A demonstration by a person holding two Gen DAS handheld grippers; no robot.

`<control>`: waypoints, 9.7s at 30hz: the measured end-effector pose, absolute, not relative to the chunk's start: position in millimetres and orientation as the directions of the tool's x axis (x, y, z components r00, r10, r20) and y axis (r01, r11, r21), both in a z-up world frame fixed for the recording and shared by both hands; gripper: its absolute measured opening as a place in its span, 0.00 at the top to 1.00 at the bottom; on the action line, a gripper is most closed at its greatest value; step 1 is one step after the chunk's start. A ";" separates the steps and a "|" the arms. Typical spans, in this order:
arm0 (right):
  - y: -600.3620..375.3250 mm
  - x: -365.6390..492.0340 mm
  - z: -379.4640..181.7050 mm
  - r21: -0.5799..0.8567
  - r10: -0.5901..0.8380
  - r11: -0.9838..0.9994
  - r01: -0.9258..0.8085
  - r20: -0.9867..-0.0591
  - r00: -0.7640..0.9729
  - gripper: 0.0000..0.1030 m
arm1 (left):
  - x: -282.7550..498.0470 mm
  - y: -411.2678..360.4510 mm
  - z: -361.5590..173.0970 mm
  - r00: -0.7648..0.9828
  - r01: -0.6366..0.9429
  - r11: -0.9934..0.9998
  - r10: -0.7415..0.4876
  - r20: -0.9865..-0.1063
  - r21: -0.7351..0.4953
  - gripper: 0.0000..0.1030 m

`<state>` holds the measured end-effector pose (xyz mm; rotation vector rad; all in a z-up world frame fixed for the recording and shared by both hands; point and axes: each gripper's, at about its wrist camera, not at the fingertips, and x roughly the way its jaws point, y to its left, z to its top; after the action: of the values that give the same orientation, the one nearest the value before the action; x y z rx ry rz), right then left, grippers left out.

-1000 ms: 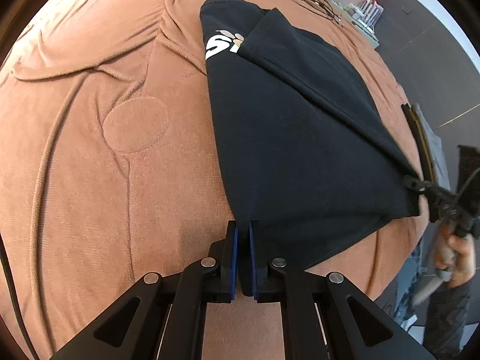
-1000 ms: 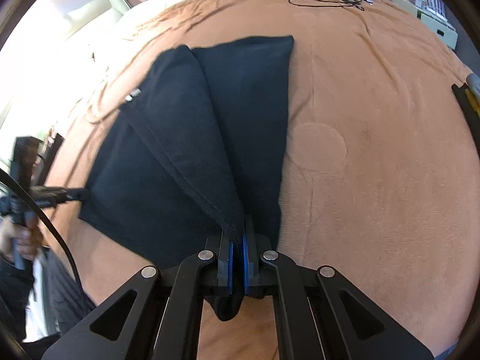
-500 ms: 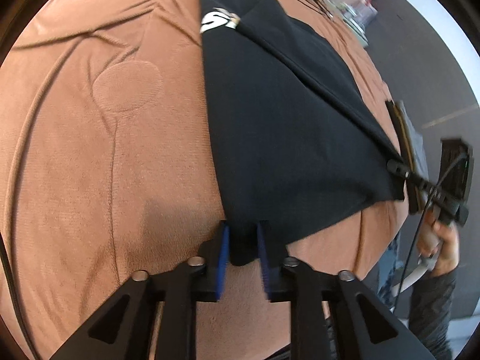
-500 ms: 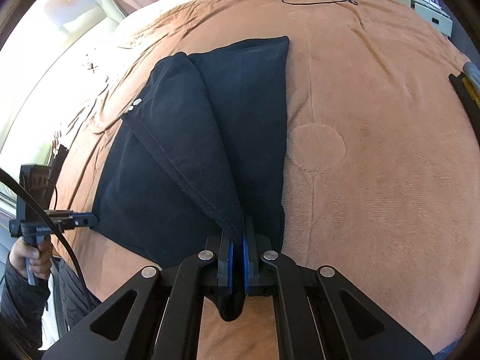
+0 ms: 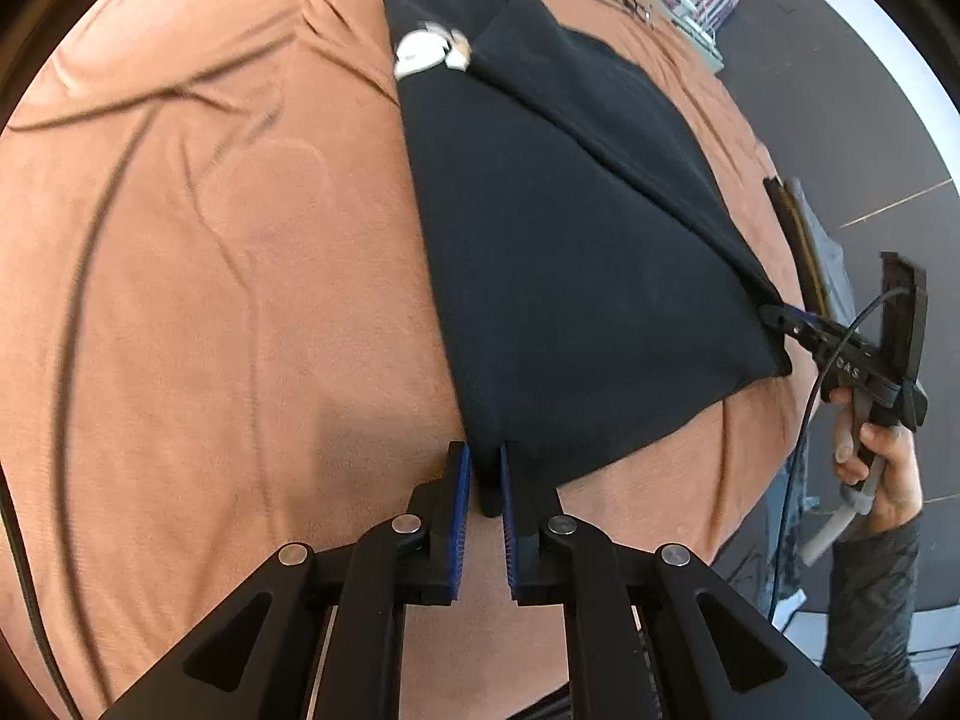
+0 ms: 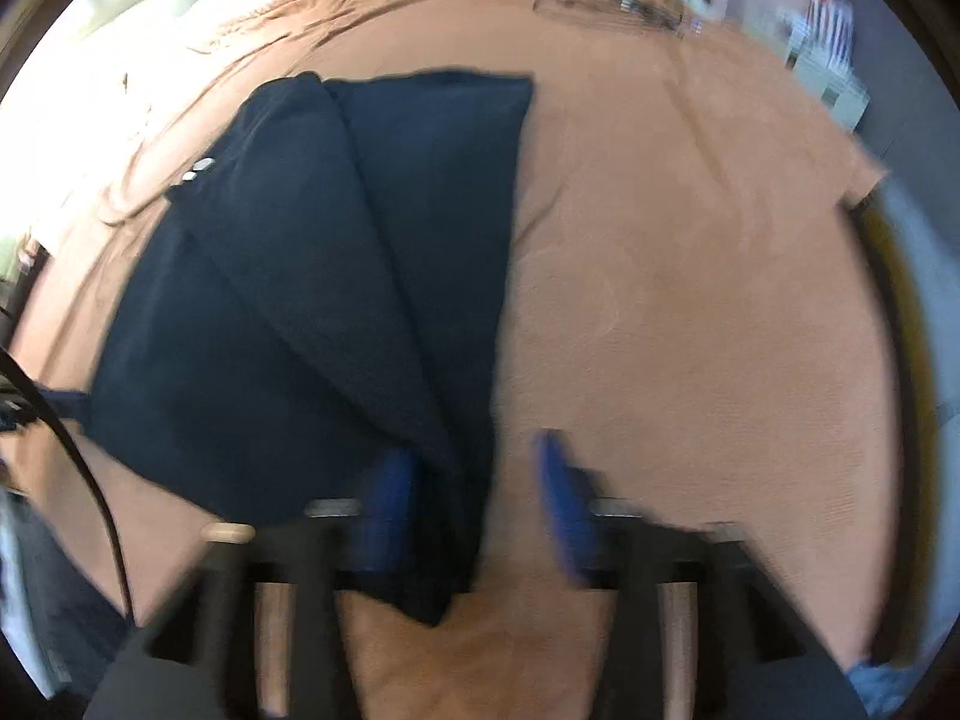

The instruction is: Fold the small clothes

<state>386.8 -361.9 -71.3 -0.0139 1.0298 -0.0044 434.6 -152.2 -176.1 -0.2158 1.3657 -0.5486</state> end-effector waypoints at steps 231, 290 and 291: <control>-63.6 325.9 106.4 0.112 0.777 0.572 -0.812 -0.390 0.494 0.88 | 260.4 306.8 203.4 0.920 0.014 0.908 -0.176 -0.350 -0.418 0.94; -406.7 793.5 -98.8 0.426 0.650 0.726 -0.541 -0.682 0.335 0.18 | 522.6 492.9 -73.2 0.629 -0.433 0.871 0.108 -0.770 -0.233 0.66; -413.2 792.9 -96.3 0.425 0.649 0.726 -0.541 -0.684 0.334 0.18 | 519.6 493.7 -70.8 0.639 -0.434 0.866 0.102 -0.762 -0.248 0.65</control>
<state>792.9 -413.2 -96.3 0.1289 0.9535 0.7788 519.6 493.7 -70.8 -0.4358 0.8260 0.3169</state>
